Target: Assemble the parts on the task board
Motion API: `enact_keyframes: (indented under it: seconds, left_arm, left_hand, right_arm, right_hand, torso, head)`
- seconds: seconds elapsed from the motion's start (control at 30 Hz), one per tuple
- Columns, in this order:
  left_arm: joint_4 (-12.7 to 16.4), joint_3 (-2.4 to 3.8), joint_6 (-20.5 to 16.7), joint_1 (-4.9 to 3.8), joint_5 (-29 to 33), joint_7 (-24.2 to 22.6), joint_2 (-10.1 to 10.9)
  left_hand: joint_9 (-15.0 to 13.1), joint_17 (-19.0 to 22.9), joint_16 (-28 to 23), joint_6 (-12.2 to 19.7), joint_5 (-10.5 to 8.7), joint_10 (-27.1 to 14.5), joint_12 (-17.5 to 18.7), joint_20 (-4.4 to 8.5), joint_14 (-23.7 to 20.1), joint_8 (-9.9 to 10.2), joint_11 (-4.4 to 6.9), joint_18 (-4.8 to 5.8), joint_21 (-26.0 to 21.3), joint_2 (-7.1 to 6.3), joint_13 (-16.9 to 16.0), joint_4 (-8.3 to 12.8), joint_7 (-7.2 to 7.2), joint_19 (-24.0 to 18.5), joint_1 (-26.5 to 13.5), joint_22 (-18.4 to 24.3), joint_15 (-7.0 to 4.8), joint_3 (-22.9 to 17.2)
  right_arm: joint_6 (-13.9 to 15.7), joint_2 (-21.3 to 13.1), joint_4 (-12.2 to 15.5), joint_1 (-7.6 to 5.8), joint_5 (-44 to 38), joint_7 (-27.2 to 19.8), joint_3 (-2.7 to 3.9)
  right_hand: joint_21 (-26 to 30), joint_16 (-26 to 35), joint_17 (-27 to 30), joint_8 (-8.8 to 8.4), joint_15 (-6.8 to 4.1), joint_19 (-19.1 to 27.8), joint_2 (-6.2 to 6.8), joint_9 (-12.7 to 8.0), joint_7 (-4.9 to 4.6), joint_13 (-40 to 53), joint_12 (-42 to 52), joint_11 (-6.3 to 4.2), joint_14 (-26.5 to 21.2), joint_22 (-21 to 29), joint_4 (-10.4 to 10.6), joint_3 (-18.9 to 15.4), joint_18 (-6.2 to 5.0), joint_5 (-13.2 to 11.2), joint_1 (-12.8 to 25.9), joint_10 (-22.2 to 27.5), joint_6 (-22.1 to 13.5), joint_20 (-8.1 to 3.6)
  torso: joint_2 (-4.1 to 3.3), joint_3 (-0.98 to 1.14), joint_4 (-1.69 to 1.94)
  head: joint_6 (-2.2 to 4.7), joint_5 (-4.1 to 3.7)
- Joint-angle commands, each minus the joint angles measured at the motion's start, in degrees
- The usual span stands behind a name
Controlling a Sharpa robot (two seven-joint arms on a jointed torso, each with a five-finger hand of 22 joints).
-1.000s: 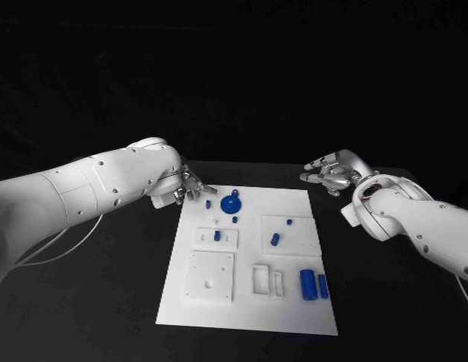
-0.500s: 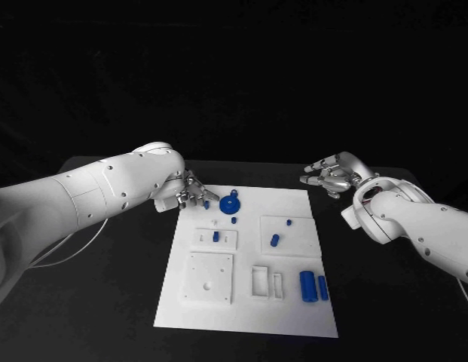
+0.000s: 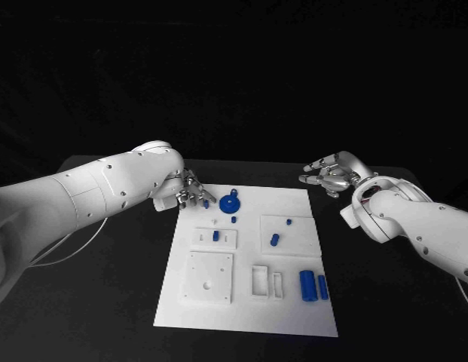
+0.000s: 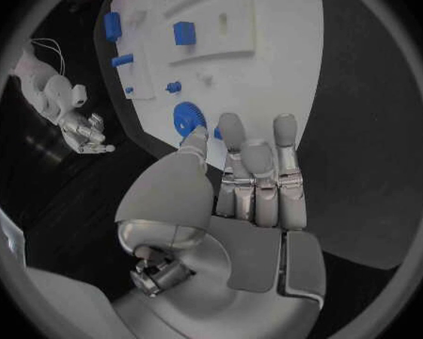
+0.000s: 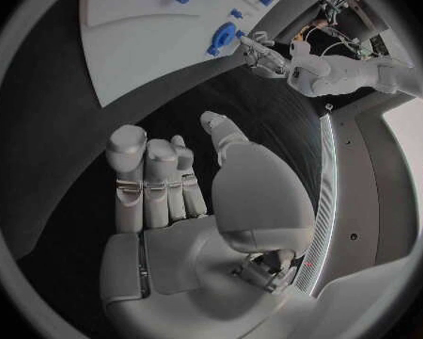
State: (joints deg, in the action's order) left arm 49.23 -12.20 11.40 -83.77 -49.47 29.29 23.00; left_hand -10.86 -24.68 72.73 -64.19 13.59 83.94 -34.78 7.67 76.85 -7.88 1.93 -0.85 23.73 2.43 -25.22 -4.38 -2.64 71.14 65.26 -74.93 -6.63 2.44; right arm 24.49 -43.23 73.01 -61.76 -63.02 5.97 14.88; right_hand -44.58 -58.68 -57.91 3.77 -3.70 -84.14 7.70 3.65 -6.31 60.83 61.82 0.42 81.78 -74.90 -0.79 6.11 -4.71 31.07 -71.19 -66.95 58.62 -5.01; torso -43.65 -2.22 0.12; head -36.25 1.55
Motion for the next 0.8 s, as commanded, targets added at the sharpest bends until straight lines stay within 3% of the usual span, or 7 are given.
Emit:
enact_keyframes:
  seconds: [0.03, 0.4, 0.8]
  left_arm:
    - [-0.1, -0.12, 2.2, 0.28, -0.2, -0.5, -0.2]
    - [-0.2, -0.12, 2.2, 0.28, -0.2, -0.4, -0.2]
    - [-0.2, -0.12, 2.2, 0.28, 0.0, -0.5, -0.2]
  left_hand:
    - [-0.1, 0.1, 0.2, -0.5, 0.49, 2.5, 0.2, -0.22, -0.5, 0.5, 0.46, 0.43, 0.0, 0.82, 0.1, 0.6, 0.1, -0.3, 0.5, -1.2, 0.09, 0.0]
    - [-0.7, 0.1, 0.2, -0.9, 1.58, 2.5, 0.3, -0.15, -0.5, 1.0, 0.56, 0.48, 0.0, 2.0, 0.1, 1.7, 0.28, -0.3, 2.0, -1.2, 0.03, 0.1]
    - [-1.5, 0.0, 0.3, -2.1, 2.47, 2.6, 0.2, -0.15, -0.4, 0.7, 0.86, 0.46, 0.0, 4.18, 0.1, 3.6, 0.87, -0.3, 5.3, -1.2, -0.07, -1.1]
  right_arm:
    - [0.0, 0.0, 0.0, 0.0, 0.0, -0.2, 0.04]
    - [0.0, 0.1, -0.1, 0.01, 0.0, -0.2, 0.04]
    - [0.0, 0.2, -0.2, 0.01, 0.0, -0.2, 0.04]
  right_hand:
    - [0.2, 0.2, 0.0, -0.22, 0.03, -2.5, -0.02, -0.1, -0.09, -0.1, -0.2, 0.02, -0.2, -5.4, 0.2, -0.2, -1.14, 0.4, 0.5, 0.3, -0.3, 0.28]
    - [0.2, 0.2, 0.0, -0.24, 0.02, -2.5, 0.01, -0.1, -0.09, -0.1, -0.1, 0.01, -0.1, -5.4, 0.4, 0.0, -1.16, 0.4, 0.3, 0.3, -0.4, 0.27]
    - [0.2, 0.2, 0.0, -0.24, 0.02, -2.5, 0.01, -0.1, -0.09, -0.1, -0.1, 0.01, -0.1, -5.4, 0.4, 0.0, -1.16, 0.4, 0.3, 0.3, -0.4, 0.27]
  torso:
    - [-0.04, -0.05, 0.03]
    - [-0.09, -0.13, 0.05]
    - [-0.1, -0.15, 0.15]
  head:
    - [-0.02, -0.03]
    - [-0.02, -0.12]
    - [-0.13, -0.21]
